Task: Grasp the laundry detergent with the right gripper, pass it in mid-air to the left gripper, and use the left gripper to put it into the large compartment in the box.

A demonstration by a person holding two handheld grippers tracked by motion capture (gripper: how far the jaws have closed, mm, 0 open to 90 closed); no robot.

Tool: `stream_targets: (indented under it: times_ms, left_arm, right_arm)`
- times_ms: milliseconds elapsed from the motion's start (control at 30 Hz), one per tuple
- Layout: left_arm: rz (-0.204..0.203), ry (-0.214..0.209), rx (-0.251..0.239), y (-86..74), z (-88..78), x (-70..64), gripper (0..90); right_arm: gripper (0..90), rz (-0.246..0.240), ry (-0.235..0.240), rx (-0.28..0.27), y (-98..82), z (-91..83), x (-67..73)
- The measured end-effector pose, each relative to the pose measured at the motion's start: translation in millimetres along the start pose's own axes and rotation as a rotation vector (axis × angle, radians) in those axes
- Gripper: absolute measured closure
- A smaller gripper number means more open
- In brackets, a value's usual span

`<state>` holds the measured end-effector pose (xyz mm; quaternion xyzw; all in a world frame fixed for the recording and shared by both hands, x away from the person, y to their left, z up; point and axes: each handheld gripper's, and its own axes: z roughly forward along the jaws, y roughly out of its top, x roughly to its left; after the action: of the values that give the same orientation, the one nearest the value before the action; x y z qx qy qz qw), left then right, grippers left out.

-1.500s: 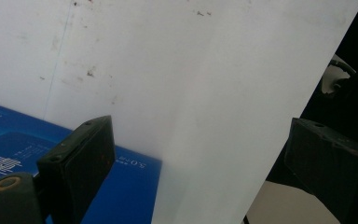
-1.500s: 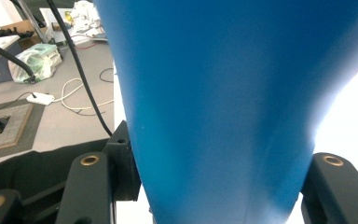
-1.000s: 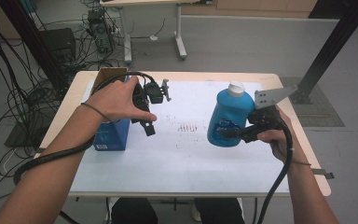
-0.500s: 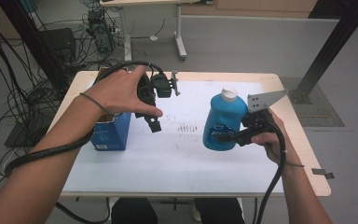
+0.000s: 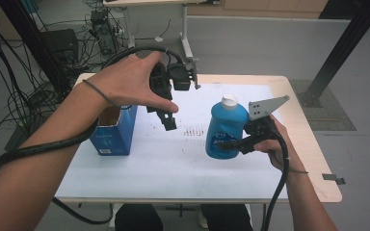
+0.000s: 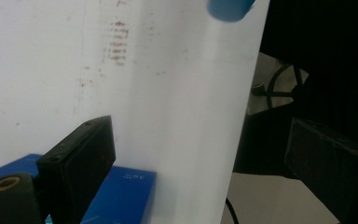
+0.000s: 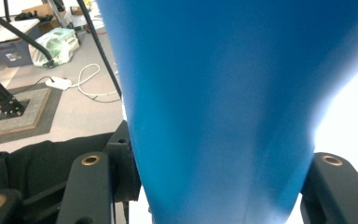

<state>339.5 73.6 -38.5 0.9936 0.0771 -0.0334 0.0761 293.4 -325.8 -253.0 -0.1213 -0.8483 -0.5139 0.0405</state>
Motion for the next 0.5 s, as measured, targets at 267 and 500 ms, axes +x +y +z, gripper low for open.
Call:
stream_targets:
  times_ms: [267,500]
  left_arm:
    - [0.060,0.001,0.015,24.4,-17.6,-12.0,8.8]
    - [0.086,0.005,0.040,41.4,-21.4,-17.1,8.8]
  right_arm:
    - [42.0,-0.004,0.027,0.008,0.8,10.9,-4.2]
    - [42.0,-0.015,0.044,0.012,3.5,18.6,-5.6]
